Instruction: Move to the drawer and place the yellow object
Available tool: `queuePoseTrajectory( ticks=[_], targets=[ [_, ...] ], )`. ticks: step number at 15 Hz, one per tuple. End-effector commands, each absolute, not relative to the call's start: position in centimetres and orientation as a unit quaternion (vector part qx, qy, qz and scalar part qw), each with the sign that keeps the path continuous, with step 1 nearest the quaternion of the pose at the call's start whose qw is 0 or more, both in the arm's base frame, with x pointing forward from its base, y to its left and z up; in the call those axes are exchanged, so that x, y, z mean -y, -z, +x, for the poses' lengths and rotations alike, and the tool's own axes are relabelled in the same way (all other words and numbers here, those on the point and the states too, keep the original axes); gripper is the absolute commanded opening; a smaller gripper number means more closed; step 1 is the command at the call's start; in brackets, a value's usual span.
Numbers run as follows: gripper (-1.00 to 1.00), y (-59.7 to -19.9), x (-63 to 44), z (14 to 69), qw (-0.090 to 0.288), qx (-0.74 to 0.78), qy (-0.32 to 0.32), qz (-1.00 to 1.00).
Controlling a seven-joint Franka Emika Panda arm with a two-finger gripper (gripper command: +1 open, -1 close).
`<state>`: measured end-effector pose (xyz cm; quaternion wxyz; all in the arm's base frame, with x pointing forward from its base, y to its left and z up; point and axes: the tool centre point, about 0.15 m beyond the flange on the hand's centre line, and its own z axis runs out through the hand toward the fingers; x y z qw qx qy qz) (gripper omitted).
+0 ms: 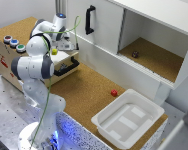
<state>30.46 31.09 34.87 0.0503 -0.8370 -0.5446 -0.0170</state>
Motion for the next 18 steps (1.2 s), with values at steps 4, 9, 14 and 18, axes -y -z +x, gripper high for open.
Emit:
queuePoseTrajectory(
  ticks=[4,9,14,18],
  targets=[
    [1.00,-31.8,-30.8,27.0,0.006,0.626,0.007,-0.780],
    [1.00,-34.2,-29.7,27.1,0.002,0.637,0.037,-0.770],
    [1.00,-37.9,-28.6,28.1,0.008,0.620,0.081,-0.780],
    [1.00,-40.3,-27.1,28.7,0.018,0.592,0.106,-0.798]
  ],
)
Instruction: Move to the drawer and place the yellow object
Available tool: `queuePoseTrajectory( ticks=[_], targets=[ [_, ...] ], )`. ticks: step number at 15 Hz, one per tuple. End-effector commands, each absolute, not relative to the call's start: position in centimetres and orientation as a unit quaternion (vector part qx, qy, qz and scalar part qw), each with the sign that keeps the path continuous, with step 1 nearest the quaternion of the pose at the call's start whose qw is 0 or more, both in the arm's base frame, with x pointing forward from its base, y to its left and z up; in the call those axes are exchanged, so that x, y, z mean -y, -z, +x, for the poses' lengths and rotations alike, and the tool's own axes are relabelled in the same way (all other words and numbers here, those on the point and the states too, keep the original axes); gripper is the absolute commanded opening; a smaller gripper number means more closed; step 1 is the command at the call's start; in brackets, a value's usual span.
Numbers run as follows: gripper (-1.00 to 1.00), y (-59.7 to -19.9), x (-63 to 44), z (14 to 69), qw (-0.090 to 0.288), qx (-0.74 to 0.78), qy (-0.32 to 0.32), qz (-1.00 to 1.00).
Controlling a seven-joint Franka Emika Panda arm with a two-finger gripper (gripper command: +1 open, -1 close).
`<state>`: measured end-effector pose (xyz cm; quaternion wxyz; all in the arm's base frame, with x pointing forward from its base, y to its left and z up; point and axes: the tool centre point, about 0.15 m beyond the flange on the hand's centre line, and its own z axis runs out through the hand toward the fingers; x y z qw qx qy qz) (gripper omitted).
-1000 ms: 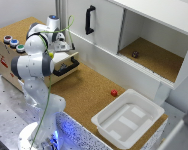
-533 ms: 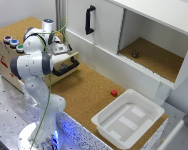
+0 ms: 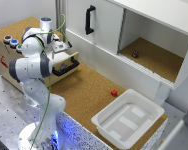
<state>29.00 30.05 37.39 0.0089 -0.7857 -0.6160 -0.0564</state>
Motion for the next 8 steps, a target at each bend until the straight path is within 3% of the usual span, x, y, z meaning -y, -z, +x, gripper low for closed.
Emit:
queuePoseTrajectory(
  ticks=[1,2,8],
  targets=[
    [1.00,-40.88,-26.60,29.14,0.026,0.578,0.106,-0.809],
    [1.00,-41.39,-26.24,29.70,0.044,0.555,0.100,-0.825],
    [1.00,-41.39,-26.24,29.70,0.044,0.555,0.100,-0.825]
  ],
)
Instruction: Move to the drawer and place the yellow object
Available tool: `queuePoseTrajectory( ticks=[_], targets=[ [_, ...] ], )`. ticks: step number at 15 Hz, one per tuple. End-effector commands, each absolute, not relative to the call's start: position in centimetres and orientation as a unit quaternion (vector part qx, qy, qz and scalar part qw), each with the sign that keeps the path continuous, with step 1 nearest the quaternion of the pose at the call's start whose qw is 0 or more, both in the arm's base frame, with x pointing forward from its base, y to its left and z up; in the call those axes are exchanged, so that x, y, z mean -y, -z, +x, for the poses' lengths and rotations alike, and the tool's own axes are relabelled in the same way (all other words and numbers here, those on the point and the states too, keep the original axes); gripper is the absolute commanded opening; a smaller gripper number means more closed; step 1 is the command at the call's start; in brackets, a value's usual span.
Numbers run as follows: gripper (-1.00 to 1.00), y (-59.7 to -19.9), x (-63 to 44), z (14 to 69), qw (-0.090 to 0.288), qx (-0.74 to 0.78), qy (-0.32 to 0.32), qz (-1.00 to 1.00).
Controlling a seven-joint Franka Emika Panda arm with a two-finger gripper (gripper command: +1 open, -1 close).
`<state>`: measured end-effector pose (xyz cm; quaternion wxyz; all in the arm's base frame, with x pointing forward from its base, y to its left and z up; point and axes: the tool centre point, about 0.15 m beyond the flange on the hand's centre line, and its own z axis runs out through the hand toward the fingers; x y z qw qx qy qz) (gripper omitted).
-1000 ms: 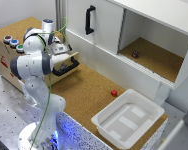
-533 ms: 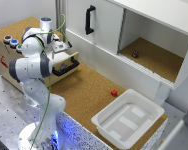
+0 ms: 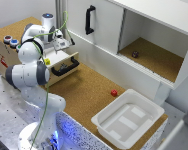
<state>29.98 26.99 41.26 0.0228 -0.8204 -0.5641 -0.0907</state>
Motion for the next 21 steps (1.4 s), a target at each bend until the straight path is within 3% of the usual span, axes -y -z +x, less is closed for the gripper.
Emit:
queuePoseTrajectory(
  ticks=[1,4,5,8,13,14,16,21],
  targets=[
    [1.00,-41.4,-26.2,29.7,0.044,0.555,0.100,-0.825],
    [1.00,-41.4,-26.2,29.7,0.044,0.555,0.100,-0.825],
    [1.00,-41.4,-26.7,30.2,0.028,0.559,0.092,-0.823],
    [1.00,-46.1,-29.6,29.1,0.018,0.608,0.101,-0.787],
    [1.00,-52.1,-36.8,23.6,0.010,0.688,0.058,-0.723],
    [1.00,-53.0,-38.7,22.6,-0.011,0.704,0.046,-0.708],
    [1.00,-53.8,-41.0,21.6,-0.044,0.721,0.026,-0.691],
    [1.00,-54.1,-44.7,20.2,-0.037,0.752,-0.004,-0.658]
  ],
)
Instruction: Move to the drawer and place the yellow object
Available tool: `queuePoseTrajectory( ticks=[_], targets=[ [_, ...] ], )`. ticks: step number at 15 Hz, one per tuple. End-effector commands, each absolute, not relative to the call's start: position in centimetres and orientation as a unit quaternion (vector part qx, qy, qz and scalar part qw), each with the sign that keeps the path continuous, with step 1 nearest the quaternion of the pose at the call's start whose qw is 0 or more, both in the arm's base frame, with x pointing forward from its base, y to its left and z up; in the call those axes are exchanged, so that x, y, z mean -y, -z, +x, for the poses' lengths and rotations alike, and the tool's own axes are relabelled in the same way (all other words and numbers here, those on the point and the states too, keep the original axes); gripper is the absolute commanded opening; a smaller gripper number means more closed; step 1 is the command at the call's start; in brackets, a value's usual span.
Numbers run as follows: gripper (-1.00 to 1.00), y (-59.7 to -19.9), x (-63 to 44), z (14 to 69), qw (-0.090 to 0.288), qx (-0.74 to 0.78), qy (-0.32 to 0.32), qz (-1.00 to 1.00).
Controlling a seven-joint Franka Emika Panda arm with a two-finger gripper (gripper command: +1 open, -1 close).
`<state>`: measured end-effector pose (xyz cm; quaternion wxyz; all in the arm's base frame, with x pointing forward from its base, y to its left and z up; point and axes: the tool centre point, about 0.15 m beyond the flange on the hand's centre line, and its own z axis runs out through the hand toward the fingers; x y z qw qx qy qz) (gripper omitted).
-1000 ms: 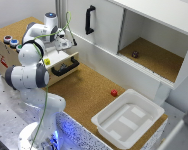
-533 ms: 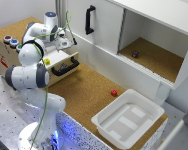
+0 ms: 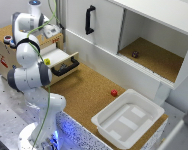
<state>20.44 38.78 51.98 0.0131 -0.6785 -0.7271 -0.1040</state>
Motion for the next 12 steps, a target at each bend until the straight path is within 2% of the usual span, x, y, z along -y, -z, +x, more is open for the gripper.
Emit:
queuePoseTrajectory(
  ticks=[1,2,3,10,12],
  targets=[
    [1.00,-53.8,-44.9,19.7,-0.033,0.756,-0.011,-0.653],
    [1.00,-53.6,-45.0,19.4,-0.027,0.754,-0.012,-0.656],
    [-1.00,-53.4,-44.9,19.1,-0.023,0.749,-0.005,-0.662],
    [-1.00,-51.7,-42.0,18.9,0.017,0.714,0.073,-0.697],
    [-1.00,-50.2,-42.2,18.9,0.022,0.726,0.074,-0.683]
  ],
)
